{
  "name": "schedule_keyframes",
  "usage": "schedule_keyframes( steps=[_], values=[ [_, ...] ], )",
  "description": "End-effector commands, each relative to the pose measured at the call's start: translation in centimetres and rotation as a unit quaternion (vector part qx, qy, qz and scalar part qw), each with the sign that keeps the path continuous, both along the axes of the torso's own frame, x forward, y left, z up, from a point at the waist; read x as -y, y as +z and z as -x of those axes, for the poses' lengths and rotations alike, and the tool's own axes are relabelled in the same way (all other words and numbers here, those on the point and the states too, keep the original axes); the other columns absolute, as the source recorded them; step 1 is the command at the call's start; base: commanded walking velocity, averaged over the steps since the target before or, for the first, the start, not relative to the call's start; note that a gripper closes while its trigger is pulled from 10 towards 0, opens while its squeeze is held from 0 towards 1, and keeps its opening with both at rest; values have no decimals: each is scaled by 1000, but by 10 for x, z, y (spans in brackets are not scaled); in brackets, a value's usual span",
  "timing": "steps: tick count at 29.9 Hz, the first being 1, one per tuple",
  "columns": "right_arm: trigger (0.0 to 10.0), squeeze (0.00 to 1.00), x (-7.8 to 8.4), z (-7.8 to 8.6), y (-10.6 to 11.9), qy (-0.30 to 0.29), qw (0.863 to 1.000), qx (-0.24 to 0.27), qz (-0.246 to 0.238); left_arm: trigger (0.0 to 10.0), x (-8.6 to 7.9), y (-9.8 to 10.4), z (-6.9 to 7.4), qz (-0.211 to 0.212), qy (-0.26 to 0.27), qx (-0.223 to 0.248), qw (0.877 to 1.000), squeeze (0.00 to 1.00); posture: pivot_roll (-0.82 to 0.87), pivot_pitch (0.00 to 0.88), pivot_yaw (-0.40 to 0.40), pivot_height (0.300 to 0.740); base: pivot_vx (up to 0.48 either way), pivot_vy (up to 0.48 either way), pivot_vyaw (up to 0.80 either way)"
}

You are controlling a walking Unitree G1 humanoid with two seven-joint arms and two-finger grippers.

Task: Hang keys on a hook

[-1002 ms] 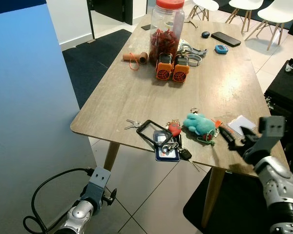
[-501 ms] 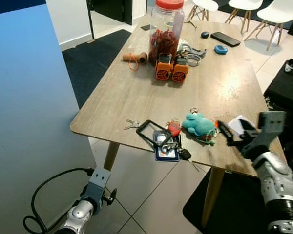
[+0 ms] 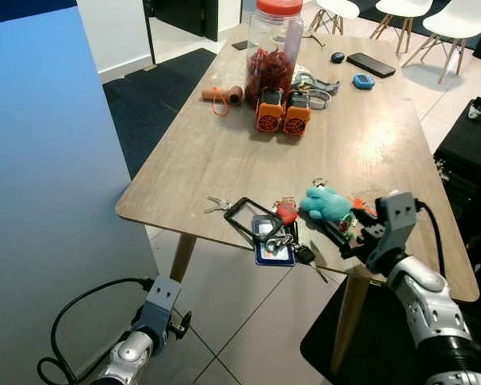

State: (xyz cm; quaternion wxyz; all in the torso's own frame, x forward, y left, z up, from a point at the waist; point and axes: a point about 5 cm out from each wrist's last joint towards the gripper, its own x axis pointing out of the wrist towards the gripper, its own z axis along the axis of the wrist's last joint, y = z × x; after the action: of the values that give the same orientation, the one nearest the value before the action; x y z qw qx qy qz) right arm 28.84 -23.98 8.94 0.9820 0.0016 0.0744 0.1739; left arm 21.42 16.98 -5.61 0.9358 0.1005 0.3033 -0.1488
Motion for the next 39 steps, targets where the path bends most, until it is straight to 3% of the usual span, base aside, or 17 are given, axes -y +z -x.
schedule_keyframes(
  steps=[1, 3, 4, 5, 6, 7, 11, 12, 15, 19, 20, 21, 22, 24, 27, 28, 39],
  values=[
    [8824, 0, 7, 5, -4, -8, 1000, -12, 10, 10000, -2, -1, 2, -6, -7, -1, 1000, 0, 67, 37, -28, 740, 0, 0, 0],
    [8824, 0, 8, 5, -5, -10, 1000, -14, 10, 10000, -2, -1, 2, -6, -8, -1, 1000, 0, 67, 37, -28, 740, 0, 0, 0],
    [5725, 0, 10, 7, -6, -14, 1000, -17, 10, 10000, -2, 0, 1, -5, -8, 0, 1000, 0, 67, 35, -29, 740, 0, 0, 0],
    [4431, 0, 12, 9, -7, -16, 1000, -19, 9, 10000, -2, 0, 1, -5, -8, 0, 1000, 0, 67, 35, -29, 740, 0, 0, 0],
    [4431, 0, 12, 9, -7, -16, 1000, -19, 9, 10000, -2, 0, 1, -5, -8, 0, 1000, 0, 67, 35, -29, 740, 0, 0, 0],
    [5255, 0, 14, 11, -9, -20, 1000, -22, 8, 10000, -1, 0, 1, -4, -9, 1, 1000, 0, 68, 35, -28, 740, 0, 0, 0],
    [5255, 0, 16, 12, -9, -22, 999, -23, 8, 10000, -1, 0, 0, -4, -9, 2, 1000, 0, 68, 35, -28, 740, 0, 0, 0],
    [10000, 0, 17, 13, -10, -26, 999, -24, 9, 10000, -2, 1, 0, -4, -9, 2, 1000, 0, 68, 35, -28, 740, 0, 0, 0],
    [9176, 0, 21, 14, -10, -34, 999, -24, 7, 10000, -2, 1, 0, -4, -10, 3, 1000, 0, 68, 35, -28, 740, 0, 0, 0],
    [9176, 0, 22, 14, -10, -36, 999, -24, 5, 10000, -2, 1, 0, -4, -10, 3, 1000, 0, 68, 35, -28, 740, 0, 0, 0],
    [3490, 0, 22, 13, -9, -36, 999, -24, 4, 10000, -2, 1, 0, -5, -9, 3, 1000, 0, 71, 38, -24, 740, 0, 0, 0],
    [3490, 0, 22, 13, -9, -36, 999, -24, 4, 10000, -2, 1, 0, -5, -9, 3, 1000, 0, 71, 38, -24, 740, 0, 0, 0],
    [2510, 0, 22, 13, -9, -37, 999, -24, 3, 10000, -2, 1, 0, -5, -9, 4, 1000, 0, 72, 39, -25, 740, 0, 0, 0],
    [1686, 0, 22, 12, -9, -38, 999, -24, 2, 10000, -3, 1, 0, -5, -8, 4, 1000, 0, 72, 39, -25, 740, 0, 0, 0],
    [1686, 0, 22, 12, -9, -38, 999, -24, 2, 10000, -3, 1, 0, -5, -8, 4, 1000, 0, 72, 39, -25, 740, 0, 0, 0],
    [0, 0, 22, 12, -9, -38, 999, -25, 2, 10000, -3, 1, 0, -5, -8, 3, 1000, 0, 72, 42, -26, 740, 0, 0, 0],
    [0, 0, 23, 9, -6, -42, 999, -20, -2, 10000, -3, 1, 0, -6, -6, 1, 1000, 0, 75, 45, -25, 740, 0, 0, 0]
  ],
)
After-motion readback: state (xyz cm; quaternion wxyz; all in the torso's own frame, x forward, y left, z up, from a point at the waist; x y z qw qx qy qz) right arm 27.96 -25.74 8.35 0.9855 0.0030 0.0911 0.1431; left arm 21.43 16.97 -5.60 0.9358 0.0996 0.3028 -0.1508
